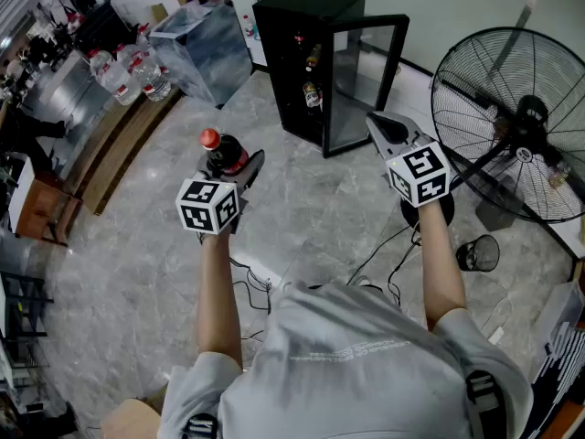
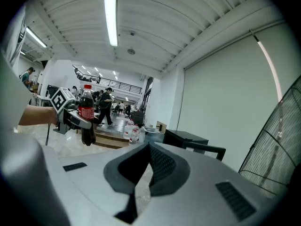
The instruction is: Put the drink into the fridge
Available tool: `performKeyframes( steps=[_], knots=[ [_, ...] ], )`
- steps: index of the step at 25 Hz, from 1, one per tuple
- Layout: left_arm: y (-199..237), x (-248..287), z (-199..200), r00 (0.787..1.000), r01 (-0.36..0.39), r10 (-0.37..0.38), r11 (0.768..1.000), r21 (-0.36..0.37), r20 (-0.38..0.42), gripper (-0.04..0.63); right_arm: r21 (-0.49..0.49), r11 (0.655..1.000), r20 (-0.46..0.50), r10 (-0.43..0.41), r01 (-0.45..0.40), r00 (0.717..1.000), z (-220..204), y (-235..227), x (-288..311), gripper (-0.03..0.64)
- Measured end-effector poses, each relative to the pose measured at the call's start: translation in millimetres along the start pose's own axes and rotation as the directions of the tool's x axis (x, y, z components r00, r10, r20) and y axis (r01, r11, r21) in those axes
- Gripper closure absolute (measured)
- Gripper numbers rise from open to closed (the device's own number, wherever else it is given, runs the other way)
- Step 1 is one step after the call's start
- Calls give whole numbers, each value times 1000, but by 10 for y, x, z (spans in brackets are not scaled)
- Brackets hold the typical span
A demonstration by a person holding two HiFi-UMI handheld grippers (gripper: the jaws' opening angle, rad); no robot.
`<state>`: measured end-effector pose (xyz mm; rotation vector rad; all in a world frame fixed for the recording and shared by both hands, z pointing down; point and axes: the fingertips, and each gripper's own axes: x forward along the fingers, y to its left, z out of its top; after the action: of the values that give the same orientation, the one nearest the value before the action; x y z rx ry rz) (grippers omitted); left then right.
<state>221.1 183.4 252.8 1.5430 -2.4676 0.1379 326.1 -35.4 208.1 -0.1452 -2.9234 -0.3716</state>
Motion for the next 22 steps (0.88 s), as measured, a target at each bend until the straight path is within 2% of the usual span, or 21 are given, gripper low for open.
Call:
performKeyframes(
  steps=[8, 12, 17, 22],
  knots=[
    [353, -114, -32, 1000, 5, -5, 1000, -20, 1, 279, 16, 1000, 4, -12, 12, 1000, 133, 279, 175, 615],
    [601, -264, -100, 1000, 22, -22, 999, -33, -2, 279, 38, 998, -5, -58, 59, 998, 204, 441, 299, 615],
    [973, -482, -306, 998, -6, 5, 1000, -31, -55, 279, 66, 991, -18, -112, 113, 993, 269, 726, 439, 615],
    [1221, -530, -489, 997, -16, 10, 997, -70, -76, 279, 57, 992, -48, -106, 109, 993, 215, 905, 635, 615]
  ],
)
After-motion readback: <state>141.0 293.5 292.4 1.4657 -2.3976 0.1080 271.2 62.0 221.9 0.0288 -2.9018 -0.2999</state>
